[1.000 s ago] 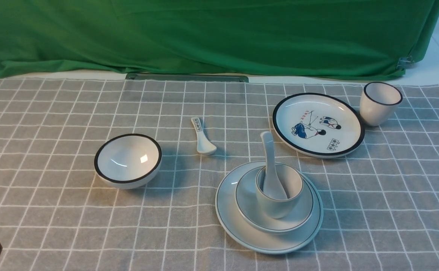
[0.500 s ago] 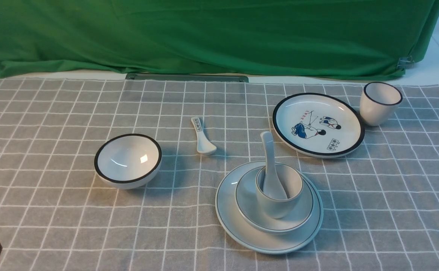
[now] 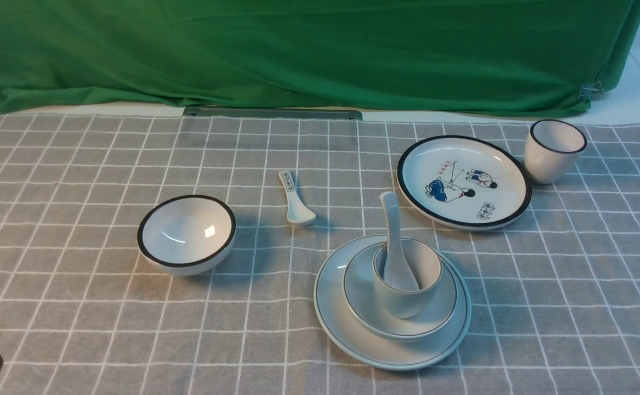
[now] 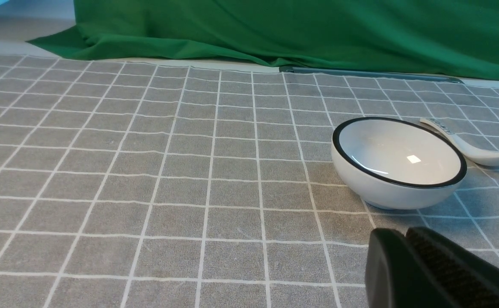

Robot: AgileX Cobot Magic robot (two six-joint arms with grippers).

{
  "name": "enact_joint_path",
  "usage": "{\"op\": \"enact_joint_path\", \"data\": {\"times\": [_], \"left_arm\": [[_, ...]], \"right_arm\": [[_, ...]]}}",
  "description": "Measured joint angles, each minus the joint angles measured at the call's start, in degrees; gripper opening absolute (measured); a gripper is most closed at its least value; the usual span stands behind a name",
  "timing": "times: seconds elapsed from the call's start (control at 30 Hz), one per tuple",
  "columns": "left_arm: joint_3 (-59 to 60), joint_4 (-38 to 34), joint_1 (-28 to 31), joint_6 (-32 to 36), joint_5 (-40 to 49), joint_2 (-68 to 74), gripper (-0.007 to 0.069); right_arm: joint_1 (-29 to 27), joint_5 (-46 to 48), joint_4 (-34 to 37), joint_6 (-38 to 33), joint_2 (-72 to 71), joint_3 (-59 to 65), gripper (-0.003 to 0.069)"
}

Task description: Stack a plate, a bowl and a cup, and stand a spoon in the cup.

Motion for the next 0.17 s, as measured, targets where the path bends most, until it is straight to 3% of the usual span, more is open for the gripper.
{"op": "enact_joint_path", "data": {"times": [0.17], "left_arm": [[0.0,0.0,0.0,0.0,0.0,0.0,0.0017]], "right_arm": [[0.0,0.0,0.0,0.0,0.0,0.0,0.0241]]}}
